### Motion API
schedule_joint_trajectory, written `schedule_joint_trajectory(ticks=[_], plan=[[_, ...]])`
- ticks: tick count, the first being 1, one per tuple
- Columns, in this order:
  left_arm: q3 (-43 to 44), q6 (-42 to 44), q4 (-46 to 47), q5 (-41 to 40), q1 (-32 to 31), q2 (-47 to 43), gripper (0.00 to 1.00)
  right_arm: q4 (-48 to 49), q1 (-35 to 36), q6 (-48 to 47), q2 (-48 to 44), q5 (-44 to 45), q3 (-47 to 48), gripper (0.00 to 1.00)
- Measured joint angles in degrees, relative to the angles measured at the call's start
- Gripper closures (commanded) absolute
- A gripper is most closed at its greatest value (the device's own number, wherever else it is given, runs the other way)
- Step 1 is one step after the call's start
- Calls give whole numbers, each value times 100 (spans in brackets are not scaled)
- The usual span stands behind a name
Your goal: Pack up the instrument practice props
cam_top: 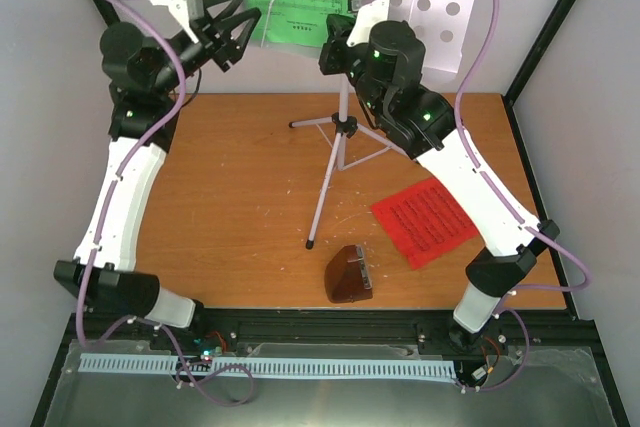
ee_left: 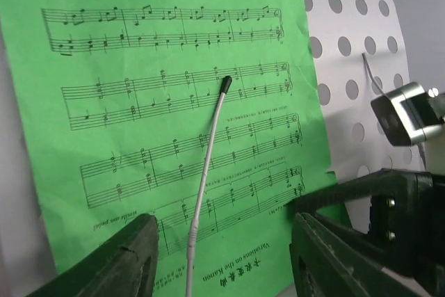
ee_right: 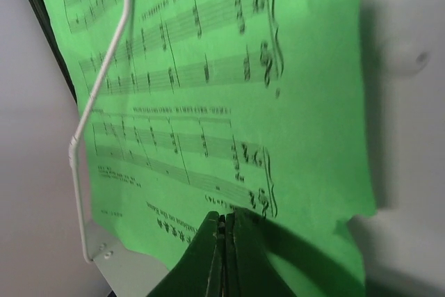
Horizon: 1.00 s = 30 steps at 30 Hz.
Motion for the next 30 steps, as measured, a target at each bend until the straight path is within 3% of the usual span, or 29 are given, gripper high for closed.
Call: schedule_joint_trajectory(ticks=[13, 30], plan=[[1856, 348, -728, 444, -304, 1329, 67, 63, 0, 2, 4, -37, -192, 97], [2590, 695, -1300, 518, -452, 1829, 79, 131, 0, 4, 2, -59, -295, 97]])
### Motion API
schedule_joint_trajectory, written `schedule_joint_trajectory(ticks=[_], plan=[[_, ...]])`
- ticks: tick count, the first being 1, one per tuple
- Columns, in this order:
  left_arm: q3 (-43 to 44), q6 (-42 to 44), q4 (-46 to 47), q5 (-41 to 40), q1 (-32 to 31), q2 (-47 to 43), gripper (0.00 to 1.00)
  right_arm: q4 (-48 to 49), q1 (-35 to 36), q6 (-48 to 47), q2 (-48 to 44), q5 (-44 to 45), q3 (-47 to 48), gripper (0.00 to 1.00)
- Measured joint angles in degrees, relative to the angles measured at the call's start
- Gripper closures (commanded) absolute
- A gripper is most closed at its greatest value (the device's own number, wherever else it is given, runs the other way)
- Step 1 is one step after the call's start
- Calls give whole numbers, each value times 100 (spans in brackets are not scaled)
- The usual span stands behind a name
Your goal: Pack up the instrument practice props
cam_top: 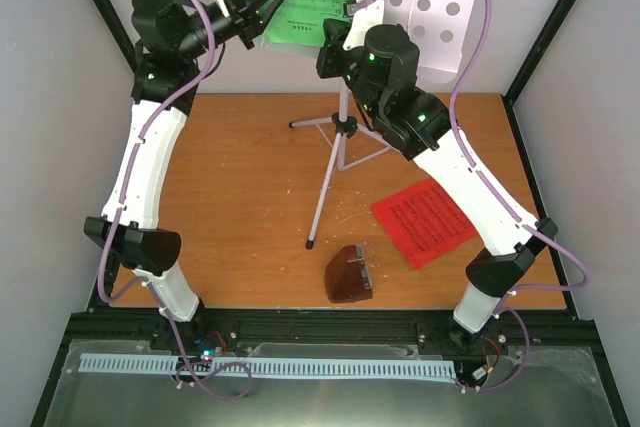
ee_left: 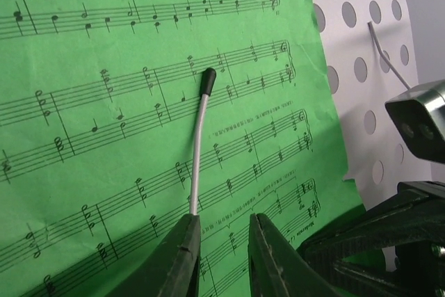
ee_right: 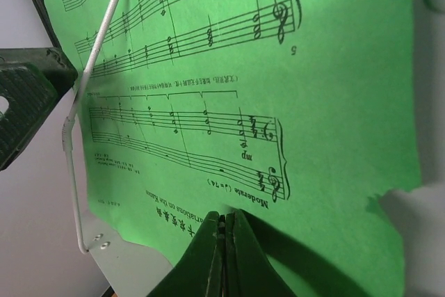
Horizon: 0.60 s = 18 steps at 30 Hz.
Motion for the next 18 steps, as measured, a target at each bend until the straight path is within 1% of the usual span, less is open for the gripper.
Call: schedule_joint_trajectory(ticks=[4, 7, 13, 14, 18], plan=[[127, 52, -20, -7, -9, 63, 79, 0, 0, 0, -2, -2, 0, 97], [186, 114, -39, -39, -11, 107, 71, 0, 0, 0, -4, -15, 0, 97], [199, 212, -223, -162, -24, 162, 70, 20, 0, 2, -24, -26, 0, 97], [199, 227, -256, -192, -28, 168, 71, 28, 0, 2, -28, -33, -2, 97], [199, 273, -289, -216, -66, 190, 82, 44, 0, 2, -42, -44, -11, 97]])
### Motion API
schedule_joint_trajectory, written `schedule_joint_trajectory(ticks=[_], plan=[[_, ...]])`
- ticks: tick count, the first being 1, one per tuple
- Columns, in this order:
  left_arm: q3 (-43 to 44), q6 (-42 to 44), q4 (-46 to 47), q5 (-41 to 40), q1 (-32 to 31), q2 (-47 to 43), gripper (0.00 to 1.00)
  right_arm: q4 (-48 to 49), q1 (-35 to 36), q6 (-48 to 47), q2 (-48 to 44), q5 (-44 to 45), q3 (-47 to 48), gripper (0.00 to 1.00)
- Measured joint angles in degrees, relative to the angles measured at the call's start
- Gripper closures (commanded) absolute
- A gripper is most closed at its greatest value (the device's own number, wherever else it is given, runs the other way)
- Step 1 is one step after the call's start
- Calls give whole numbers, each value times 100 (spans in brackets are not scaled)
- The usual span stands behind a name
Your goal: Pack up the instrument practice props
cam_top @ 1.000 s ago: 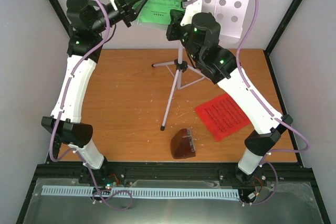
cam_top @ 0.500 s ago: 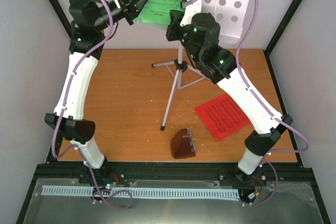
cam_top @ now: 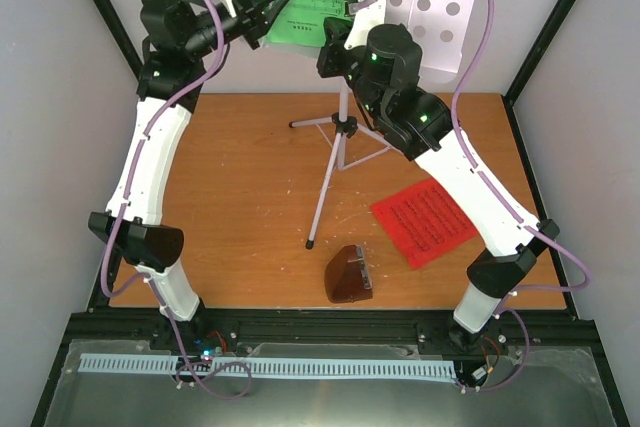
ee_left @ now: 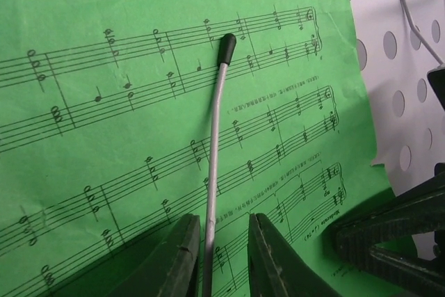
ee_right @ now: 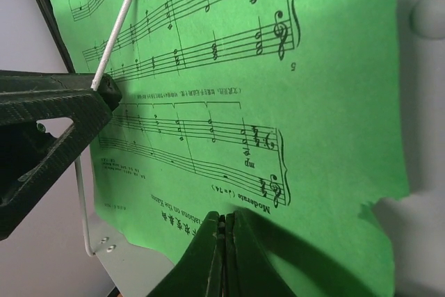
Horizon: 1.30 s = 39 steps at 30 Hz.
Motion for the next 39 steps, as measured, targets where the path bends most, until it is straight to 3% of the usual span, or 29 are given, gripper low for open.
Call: schedule_joint_trajectory(ticks=[5, 24, 33, 34, 36, 39], plan=[[2, 35, 4, -33, -48, 20, 99, 0, 0, 0, 0, 2, -7, 97], [-1215, 140, 1438, 31, -48, -444, 100, 354, 0, -48, -308, 98, -570, 97], [-1250, 136, 1513, 0, -48, -446, 100, 1040, 0, -203, -1027, 48, -1766, 97], [-1255, 136, 1521, -2, -48, -446, 100, 1110, 0, -225, -1104, 24, -1832, 94], [-1263, 129, 1545, -7, -48, -446, 100, 1139, -13, -236, -1176, -81, -1808, 68], [-1274, 94, 1563, -11, -48, -446, 100, 874, -179, -70, -1145, -439, -1416, 47]])
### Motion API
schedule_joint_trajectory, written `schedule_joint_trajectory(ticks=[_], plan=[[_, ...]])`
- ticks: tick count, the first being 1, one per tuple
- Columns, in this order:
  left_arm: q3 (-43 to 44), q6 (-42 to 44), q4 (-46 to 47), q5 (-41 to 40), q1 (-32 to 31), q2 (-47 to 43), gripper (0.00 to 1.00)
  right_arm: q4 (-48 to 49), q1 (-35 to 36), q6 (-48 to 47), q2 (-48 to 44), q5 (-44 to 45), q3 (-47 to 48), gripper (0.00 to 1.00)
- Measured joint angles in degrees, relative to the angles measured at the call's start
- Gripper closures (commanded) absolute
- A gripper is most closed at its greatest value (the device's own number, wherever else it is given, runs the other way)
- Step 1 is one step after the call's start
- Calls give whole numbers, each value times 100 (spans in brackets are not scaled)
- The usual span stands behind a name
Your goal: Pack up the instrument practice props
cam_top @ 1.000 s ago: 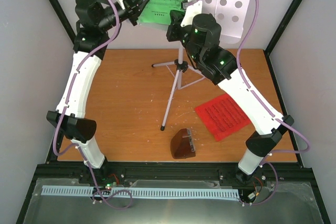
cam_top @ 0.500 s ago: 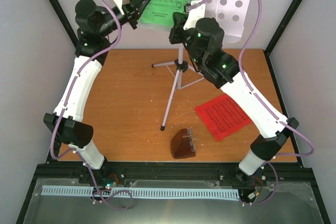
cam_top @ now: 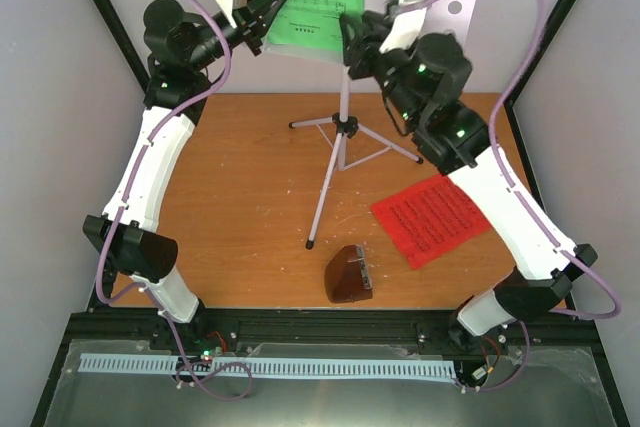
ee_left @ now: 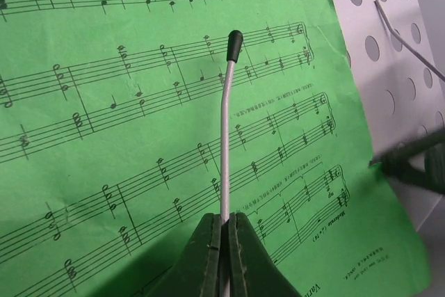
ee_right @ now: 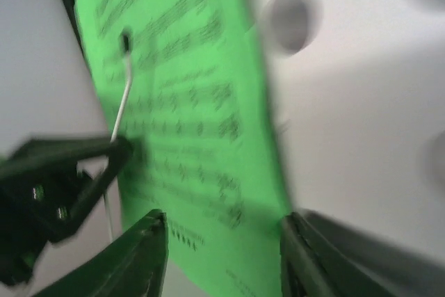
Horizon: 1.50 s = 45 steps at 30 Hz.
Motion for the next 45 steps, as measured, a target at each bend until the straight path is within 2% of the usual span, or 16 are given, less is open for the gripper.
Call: schedule_joint_trajectory(ticks=[4, 6, 11, 19, 25, 37, 40, 45], plan=[[-7, -48, 33, 22, -7, -4, 100, -474, -481, 407, 109, -726, 682, 34], [-7, -68, 33, 44, -28, -9, 100, -726, -584, 584, 157, -986, 949, 31], [-9, -85, 33, 44, -44, -11, 100, -1244, -708, 874, 372, -1506, 1593, 29], [-9, -92, 31, 61, -46, -13, 100, -1609, -754, 1012, 457, -1593, 1646, 35], [-9, -90, 24, 81, -46, -24, 100, -1609, -756, 1010, 560, -1552, 1676, 44], [-17, -92, 22, 105, -46, -31, 100, -1388, -734, 994, 1128, -2092, 1958, 59], [-17, -92, 22, 105, -46, -31, 100, -1322, -732, 946, 1276, -2138, 2133, 69], [-17, -96, 22, 107, -46, -31, 100, -1106, -743, 824, 1405, -2127, 2170, 95]])
